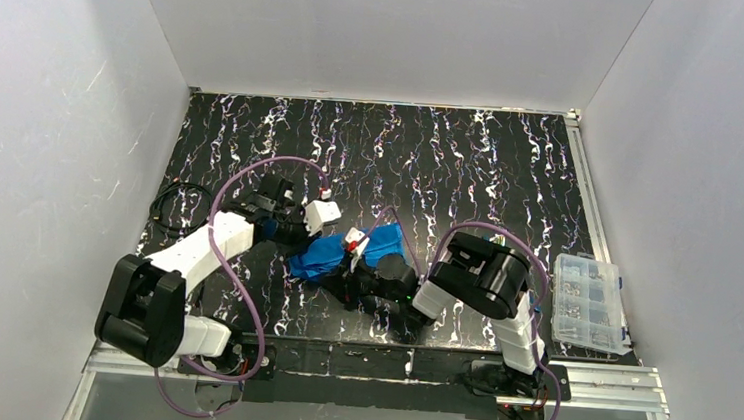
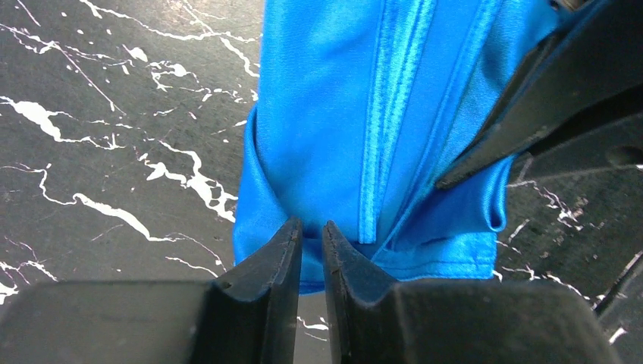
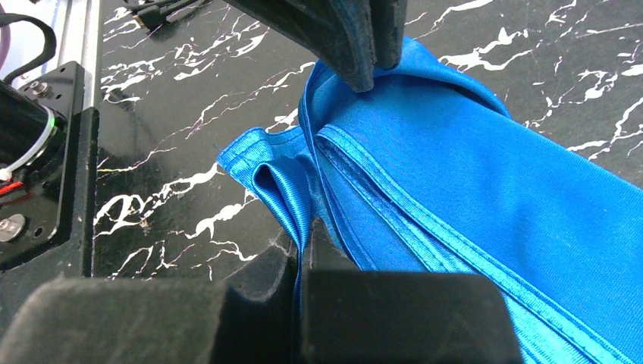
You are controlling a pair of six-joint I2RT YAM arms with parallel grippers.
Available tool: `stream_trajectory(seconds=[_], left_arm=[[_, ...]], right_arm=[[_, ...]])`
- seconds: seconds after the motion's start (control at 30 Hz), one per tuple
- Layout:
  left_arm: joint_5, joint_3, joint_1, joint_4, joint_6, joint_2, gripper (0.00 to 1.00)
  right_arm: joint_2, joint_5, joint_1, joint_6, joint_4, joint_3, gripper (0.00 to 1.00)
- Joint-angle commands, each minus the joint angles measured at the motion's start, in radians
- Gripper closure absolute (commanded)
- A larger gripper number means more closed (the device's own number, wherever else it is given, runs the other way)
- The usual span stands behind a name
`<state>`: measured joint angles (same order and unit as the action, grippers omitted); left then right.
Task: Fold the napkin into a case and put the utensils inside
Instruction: Pick up the 2/3-rectangle-folded napkin at the center of the board, then grasp the top corner of the smaller rectangle folded napkin from the folded napkin.
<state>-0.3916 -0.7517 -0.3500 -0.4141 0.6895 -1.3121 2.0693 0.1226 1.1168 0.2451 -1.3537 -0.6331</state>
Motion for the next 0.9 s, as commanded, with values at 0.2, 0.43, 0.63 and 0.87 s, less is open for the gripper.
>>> stream_trajectory(seconds=[0.2, 0.43, 0.63, 0.87], left_arm=[[0.042, -0.046, -0.029, 0.014, -0.011, -0.072, 1.00], [0.051, -0.054, -0.035, 0.010, -0.035, -0.067, 1.00], [0.070, -0.040, -0.035, 0.043, -0.045, -0.058, 1.00], [-0.008, 0.004, -0.035, 0.085, -0.051, 0.019, 1.00]], right_arm=[[-0.058, 0.040, -0.050, 0.179, 0.033, -0.036, 0.99], [-0.036, 0.136, -0.103, 0.363, 0.000, -0.065, 0.99], [-0.062, 0.234, -0.148, 0.496, 0.038, -0.082, 0.99], [-0.090, 0.275, -0.183, 0.598, 0.125, -0.089, 0.99]])
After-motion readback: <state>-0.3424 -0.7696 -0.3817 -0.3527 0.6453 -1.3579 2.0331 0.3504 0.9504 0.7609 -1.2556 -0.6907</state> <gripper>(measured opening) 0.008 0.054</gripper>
